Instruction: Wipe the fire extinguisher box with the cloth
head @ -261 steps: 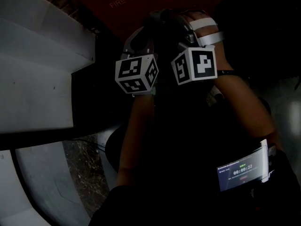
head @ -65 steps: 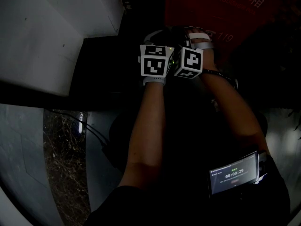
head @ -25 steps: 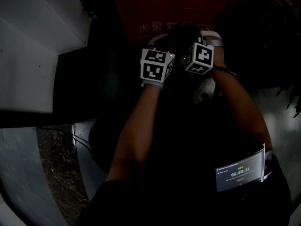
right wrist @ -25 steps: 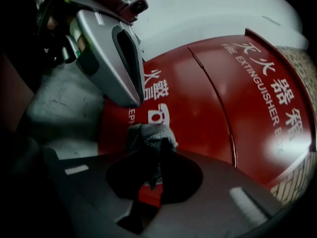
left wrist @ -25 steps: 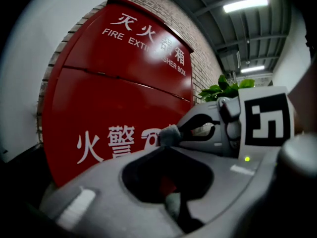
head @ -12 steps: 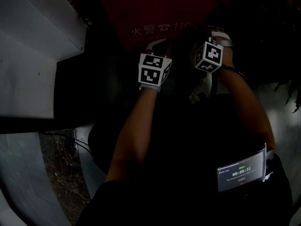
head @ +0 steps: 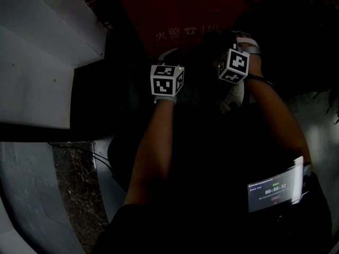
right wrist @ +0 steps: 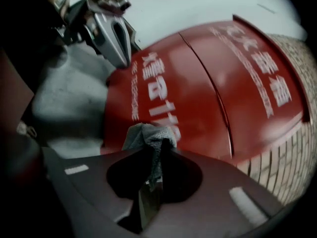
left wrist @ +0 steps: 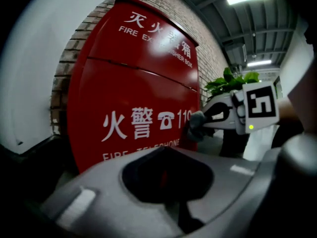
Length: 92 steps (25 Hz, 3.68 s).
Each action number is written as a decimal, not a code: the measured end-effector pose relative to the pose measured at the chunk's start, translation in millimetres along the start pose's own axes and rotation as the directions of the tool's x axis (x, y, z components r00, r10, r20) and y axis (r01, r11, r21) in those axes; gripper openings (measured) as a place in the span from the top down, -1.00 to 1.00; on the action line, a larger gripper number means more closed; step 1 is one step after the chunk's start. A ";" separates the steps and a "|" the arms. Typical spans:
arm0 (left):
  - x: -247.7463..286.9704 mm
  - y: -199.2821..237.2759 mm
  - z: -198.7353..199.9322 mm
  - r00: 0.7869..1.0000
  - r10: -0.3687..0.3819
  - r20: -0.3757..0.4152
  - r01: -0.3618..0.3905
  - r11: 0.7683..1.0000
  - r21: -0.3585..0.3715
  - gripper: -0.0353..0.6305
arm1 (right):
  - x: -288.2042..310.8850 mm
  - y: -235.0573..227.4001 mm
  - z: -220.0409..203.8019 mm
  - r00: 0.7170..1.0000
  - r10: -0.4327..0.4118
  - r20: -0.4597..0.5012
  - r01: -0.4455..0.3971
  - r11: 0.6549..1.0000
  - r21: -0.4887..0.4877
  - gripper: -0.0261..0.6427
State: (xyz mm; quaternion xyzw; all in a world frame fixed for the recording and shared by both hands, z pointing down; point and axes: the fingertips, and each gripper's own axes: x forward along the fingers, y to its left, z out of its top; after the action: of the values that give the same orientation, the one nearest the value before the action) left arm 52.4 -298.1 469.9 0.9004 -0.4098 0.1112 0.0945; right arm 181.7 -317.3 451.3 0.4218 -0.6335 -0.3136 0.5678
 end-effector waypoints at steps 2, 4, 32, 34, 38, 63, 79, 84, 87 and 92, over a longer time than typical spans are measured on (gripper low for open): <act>-5.4 17.8 -8.5 0.999 0.048 -0.017 -0.048 0.999 -0.025 0.88 | -1.0 13.0 38.8 0.998 0.012 0.068 -0.009 0.999 -0.034 0.82; -12.4 33.8 -13.9 0.997 0.078 -0.028 -0.080 0.995 -0.063 0.88 | -0.7 26.6 76.5 0.991 0.028 0.132 -0.019 0.997 -0.070 0.82; -36.0 121.2 -14.7 0.969 0.244 -0.041 -0.248 0.960 -0.130 0.88 | 44.1 66.8 232.1 0.931 0.073 0.358 -0.020 0.988 -0.150 0.82; -30.5 113.9 -15.7 0.973 0.225 -0.044 -0.229 0.966 -0.120 0.88 | 44.8 67.3 222.7 0.936 0.074 0.344 -0.025 0.989 -0.144 0.82; -18.3 94.6 -12.6 0.981 0.188 -0.052 -0.191 0.978 -0.078 0.88 | 43.2 63.8 202.4 0.947 0.080 0.311 -0.042 0.991 -0.126 0.82; 64.1 -31.8 -11.8 0.995 -0.068 -0.073 0.078 0.987 0.139 0.88 | 38.9 45.3 44.6 0.994 0.079 0.071 -0.074 0.995 -0.069 0.83; 70.1 -52.2 -6.4 0.999 -0.030 -0.025 0.032 0.995 0.092 0.88 | 38.0 43.5 -22.0 0.994 0.092 -0.058 -0.097 0.992 -0.077 0.82; 57.6 -36.8 -10.1 1.000 0.008 -0.020 -0.007 0.998 0.064 0.88 | 36.2 40.3 -40.9 0.992 0.085 -0.093 -0.094 0.991 -0.100 0.83; 48.3 -27.9 -13.3 0.999 0.029 -0.025 -0.028 0.998 0.057 0.88 | 34.7 39.8 -45.2 0.990 0.086 -0.111 -0.094 0.993 -0.072 0.83; 29.2 -12.6 -16.1 0.999 0.044 -0.021 -0.043 0.996 0.073 0.88 | 27.1 38.8 -7.4 0.995 0.096 -0.038 -0.098 0.995 -0.037 0.82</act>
State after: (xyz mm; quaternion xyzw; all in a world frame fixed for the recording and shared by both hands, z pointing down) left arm 78.6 -306.7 492.4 0.8927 -0.4240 0.1383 0.0642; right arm 182.1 -323.4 498.8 0.3852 -0.6367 -0.2901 0.6018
